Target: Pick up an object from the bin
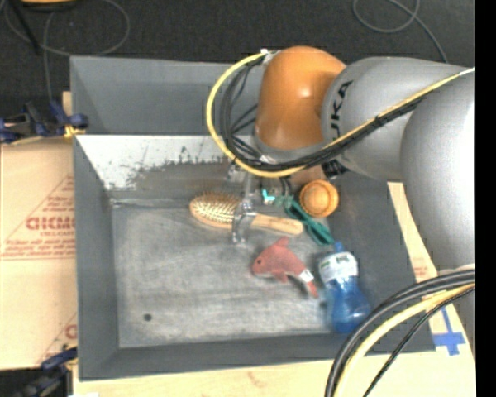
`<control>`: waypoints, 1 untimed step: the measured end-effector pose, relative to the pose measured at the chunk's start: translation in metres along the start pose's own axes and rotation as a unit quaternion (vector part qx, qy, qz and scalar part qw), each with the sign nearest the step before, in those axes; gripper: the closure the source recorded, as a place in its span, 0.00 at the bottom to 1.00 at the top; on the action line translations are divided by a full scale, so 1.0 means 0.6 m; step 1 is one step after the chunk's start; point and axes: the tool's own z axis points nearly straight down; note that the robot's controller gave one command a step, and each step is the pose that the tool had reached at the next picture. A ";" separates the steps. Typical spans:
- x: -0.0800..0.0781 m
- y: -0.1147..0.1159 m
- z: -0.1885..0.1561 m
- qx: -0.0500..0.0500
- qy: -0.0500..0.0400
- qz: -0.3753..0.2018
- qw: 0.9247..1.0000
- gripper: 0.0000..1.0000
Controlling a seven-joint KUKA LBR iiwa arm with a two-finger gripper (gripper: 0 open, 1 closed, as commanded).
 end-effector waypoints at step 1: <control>-0.003 0.000 -0.009 0.000 -0.004 0.000 1.000 0.00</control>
Offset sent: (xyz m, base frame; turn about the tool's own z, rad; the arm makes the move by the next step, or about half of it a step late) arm -0.0082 0.0144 -0.0693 0.0575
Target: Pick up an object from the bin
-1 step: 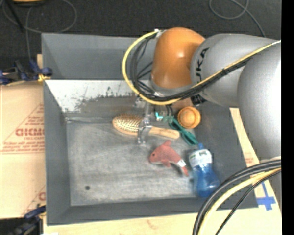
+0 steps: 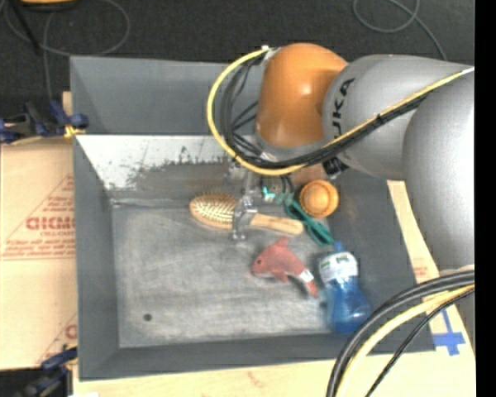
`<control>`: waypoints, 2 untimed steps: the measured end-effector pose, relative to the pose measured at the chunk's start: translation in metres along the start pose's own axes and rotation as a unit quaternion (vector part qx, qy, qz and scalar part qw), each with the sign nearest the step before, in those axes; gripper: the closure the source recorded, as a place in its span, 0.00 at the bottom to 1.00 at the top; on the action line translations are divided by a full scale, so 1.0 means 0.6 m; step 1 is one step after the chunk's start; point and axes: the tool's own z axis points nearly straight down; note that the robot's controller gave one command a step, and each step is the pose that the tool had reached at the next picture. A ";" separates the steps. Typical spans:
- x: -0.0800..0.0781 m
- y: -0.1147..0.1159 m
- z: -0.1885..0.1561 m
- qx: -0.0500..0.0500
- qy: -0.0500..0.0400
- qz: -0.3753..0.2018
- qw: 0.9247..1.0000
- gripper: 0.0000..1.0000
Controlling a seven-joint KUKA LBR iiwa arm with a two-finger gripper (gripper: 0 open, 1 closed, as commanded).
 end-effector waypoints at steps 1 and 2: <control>0.007 0.017 0.088 0.000 -0.004 0.023 1.000 0.00; 0.000 0.018 0.092 -0.001 -0.011 0.033 0.999 1.00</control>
Offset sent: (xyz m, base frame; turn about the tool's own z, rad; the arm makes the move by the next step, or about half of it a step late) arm 0.0040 0.0094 -0.0745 0.1437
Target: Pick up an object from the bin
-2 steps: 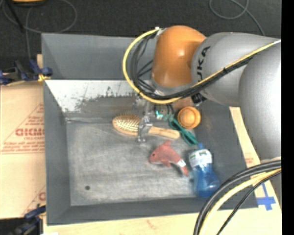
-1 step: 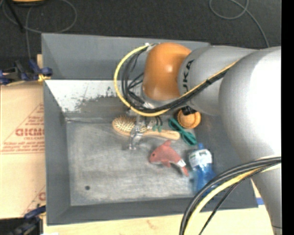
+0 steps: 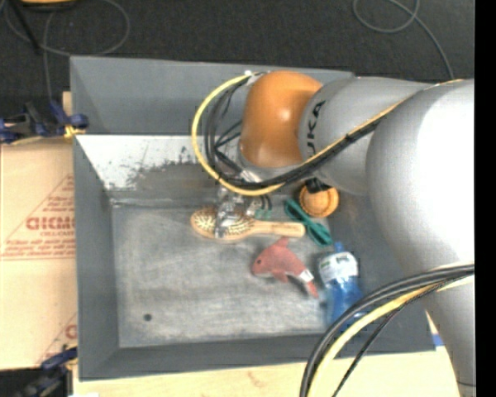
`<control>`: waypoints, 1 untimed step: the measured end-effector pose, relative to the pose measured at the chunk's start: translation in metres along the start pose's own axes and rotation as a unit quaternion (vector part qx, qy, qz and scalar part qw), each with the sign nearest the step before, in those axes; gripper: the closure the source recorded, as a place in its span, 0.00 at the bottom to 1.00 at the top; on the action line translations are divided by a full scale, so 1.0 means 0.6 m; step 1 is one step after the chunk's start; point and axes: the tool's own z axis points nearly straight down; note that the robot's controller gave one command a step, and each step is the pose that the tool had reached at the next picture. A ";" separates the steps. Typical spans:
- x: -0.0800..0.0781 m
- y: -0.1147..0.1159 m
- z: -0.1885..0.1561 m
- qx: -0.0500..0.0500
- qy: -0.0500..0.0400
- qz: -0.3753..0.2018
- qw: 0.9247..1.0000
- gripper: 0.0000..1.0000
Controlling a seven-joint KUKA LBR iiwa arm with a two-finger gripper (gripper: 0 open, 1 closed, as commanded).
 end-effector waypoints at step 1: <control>0.000 0.000 0.000 0.000 0.000 0.000 1.000 1.00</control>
Offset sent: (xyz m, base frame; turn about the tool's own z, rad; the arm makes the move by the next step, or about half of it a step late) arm 0.0010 -0.0070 0.0881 0.0396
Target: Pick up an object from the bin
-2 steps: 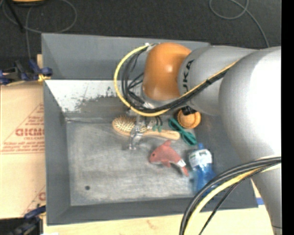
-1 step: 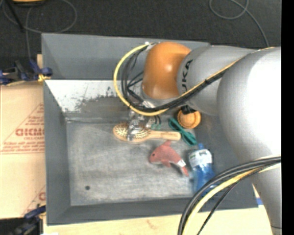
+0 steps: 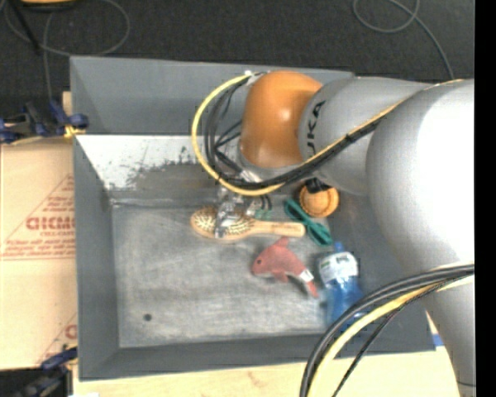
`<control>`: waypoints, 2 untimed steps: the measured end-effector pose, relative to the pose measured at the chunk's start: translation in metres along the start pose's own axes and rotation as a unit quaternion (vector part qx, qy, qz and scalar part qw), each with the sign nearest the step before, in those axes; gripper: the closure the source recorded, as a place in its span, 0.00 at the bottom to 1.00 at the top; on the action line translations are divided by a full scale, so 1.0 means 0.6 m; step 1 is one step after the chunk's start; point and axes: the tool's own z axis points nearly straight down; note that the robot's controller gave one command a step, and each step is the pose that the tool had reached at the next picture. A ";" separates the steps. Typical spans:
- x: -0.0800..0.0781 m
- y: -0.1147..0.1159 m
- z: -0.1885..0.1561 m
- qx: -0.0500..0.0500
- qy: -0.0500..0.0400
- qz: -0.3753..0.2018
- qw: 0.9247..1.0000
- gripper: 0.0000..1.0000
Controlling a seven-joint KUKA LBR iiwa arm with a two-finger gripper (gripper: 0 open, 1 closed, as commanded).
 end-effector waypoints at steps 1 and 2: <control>0.004 -0.006 -0.065 0.002 0.014 0.009 1.000 1.00; -0.007 0.000 -0.152 0.002 0.012 0.020 1.000 1.00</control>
Offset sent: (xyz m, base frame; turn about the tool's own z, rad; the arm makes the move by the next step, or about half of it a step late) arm 0.0012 0.0005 0.0933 0.0444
